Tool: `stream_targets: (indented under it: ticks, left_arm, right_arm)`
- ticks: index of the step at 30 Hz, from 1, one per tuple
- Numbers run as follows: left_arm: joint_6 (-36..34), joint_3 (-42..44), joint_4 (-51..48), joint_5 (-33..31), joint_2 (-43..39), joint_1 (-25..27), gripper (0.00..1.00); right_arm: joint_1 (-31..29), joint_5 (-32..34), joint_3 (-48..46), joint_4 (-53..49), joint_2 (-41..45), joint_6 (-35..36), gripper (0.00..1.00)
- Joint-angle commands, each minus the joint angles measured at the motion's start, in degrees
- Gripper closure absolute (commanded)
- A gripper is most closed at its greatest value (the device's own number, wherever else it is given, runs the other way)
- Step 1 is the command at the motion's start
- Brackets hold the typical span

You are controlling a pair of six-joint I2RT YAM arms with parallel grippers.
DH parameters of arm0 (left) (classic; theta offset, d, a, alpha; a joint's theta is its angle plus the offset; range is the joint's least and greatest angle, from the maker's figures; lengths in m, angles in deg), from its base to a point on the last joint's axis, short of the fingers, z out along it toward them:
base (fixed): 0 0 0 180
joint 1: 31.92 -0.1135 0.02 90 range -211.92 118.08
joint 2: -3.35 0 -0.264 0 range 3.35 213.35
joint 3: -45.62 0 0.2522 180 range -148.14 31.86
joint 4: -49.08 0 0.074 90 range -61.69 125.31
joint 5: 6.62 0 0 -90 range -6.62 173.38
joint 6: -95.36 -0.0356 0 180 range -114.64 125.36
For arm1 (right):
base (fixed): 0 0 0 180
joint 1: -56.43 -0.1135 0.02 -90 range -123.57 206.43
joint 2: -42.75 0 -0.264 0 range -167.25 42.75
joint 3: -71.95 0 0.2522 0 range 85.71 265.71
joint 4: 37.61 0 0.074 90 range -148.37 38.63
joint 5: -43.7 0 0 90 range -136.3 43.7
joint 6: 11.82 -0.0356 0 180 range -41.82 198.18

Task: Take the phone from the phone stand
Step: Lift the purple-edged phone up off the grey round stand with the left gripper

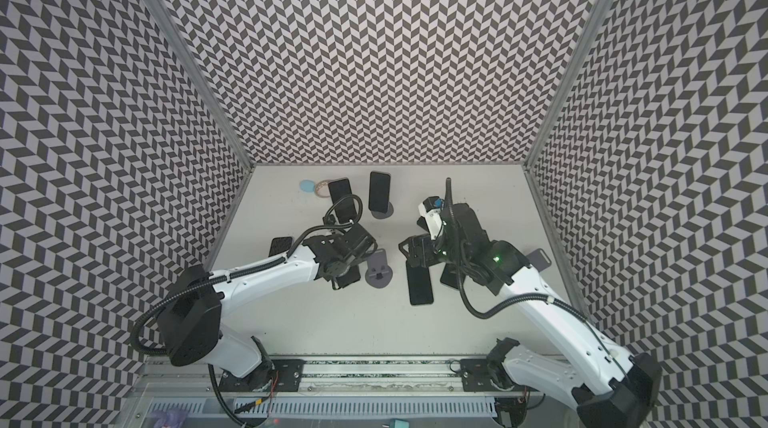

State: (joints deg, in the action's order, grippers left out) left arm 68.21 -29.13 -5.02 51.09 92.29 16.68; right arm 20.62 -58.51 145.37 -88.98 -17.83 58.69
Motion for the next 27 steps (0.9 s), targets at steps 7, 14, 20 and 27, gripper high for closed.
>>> stream_targets:
  ticks: [7, 14, 20, 27]
  left_arm:
    - [1.5, 0.6, -0.2, -2.0, -0.7, -0.3, 0.15]
    - [2.1, 2.1, 0.3, -1.9, -2.4, -0.3, 0.2]
    - [2.5, 3.6, 0.5, -2.0, -4.3, -0.3, 0.24]
    - [2.1, 4.7, 1.2, -2.0, -5.5, -0.2, 0.27]
  right_arm:
    - [0.0, 0.3, 0.3, 3.3, -0.2, 0.6, 0.17]
    - [0.0, 0.3, 0.3, 3.6, -0.4, 0.8, 0.17]
    - [0.0, 0.0, 0.3, 3.8, -0.4, 0.8, 0.17]
    - [0.0, -0.2, -0.4, 4.1, -0.2, 0.4, 0.18]
